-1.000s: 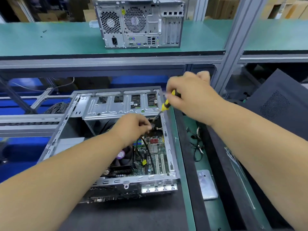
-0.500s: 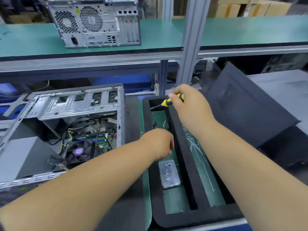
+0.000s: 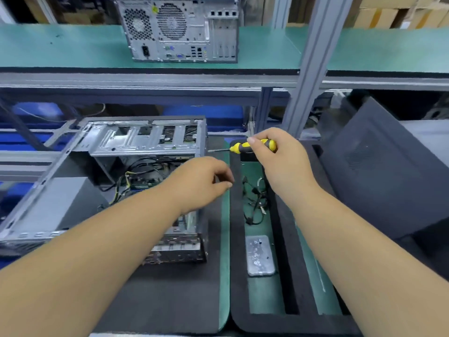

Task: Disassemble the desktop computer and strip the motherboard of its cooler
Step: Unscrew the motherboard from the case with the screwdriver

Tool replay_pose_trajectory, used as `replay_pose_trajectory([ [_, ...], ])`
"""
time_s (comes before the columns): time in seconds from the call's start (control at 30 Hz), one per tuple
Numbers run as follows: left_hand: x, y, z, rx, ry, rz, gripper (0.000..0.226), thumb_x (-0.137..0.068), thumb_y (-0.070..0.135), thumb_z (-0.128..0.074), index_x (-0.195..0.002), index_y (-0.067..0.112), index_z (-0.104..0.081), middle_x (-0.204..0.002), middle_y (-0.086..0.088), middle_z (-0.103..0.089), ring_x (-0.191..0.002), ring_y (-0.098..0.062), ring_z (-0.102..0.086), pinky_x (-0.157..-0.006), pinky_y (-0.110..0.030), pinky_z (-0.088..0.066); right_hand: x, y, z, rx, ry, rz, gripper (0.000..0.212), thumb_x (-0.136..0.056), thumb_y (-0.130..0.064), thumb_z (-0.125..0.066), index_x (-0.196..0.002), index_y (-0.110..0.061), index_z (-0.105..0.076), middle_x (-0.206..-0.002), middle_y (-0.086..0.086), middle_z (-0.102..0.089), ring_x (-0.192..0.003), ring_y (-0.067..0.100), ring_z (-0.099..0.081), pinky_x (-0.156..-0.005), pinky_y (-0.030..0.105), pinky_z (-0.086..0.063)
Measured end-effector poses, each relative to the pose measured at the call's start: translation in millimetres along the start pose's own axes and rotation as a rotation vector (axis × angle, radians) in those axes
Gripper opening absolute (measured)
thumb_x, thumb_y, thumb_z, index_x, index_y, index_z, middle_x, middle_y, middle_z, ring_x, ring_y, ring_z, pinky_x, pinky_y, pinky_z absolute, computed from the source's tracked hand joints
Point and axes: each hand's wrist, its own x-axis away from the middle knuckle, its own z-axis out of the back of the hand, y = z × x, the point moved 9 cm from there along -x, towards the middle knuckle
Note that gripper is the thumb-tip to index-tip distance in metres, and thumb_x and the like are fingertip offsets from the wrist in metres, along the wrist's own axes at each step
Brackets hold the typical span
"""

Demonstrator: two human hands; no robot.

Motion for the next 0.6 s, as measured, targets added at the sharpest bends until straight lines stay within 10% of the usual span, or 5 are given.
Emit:
replay_pose_trajectory([
  [0.37,60.0,-140.3,37.4,0.13,-0.105,0.21,0.005,-0.088,0.035,-0.066,-0.084,0.038,-0.067,-0.074,0.028,-0.061,-0.066,0.006,-0.058,-0.062,-0.023,-0.045,-1.4,-53.9,-134.4,0.412,-0.461,0.205,0.03,-0.091,-0.052,-0.059,-0.079,-0.025,-0.061,-0.064,-0.006,-0.049,-0.059,0.008,-0.046,-0.054,0.028,-0.033],
  [0.6,53.5,-184.7,19.4,-0.131,-0.279,0.143,0.048,-0.081,0.048,-0.069,-0.126,0.04,-0.054,-0.125,0.008,-0.048,-0.121,-0.016,-0.042,-0.103,-0.037,-0.039,20.1,-49.2,-191.7,0.742,-0.732,0.218,0.031,-0.088,-0.061,-0.054,-0.086,-0.031,-0.06,-0.066,-0.007,-0.056,-0.062,0.006,-0.051,-0.053,0.028,-0.038],
])
